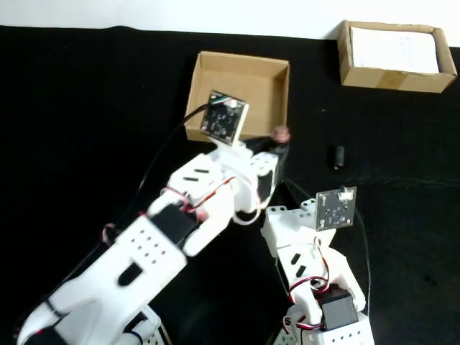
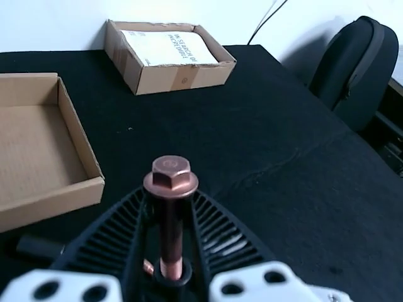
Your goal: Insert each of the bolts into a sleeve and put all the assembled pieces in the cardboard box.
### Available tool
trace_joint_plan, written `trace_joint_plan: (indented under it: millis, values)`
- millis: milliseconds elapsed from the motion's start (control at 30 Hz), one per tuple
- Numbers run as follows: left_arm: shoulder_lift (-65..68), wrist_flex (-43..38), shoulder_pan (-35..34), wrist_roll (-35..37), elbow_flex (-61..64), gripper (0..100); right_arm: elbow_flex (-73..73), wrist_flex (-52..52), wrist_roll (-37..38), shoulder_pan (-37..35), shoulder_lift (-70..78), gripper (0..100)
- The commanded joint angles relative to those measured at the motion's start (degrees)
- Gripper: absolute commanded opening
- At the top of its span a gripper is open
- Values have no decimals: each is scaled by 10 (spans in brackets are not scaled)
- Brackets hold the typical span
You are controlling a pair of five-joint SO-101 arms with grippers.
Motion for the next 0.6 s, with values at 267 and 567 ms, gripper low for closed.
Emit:
trace_joint_plan:
  millis: [267,567]
  values:
    - [-73,163,10,4,21,202,-9,-15,4,0,-6,8]
    - [-82,334,-22,2,-61,245,-29,-37,-7,44,-1,8]
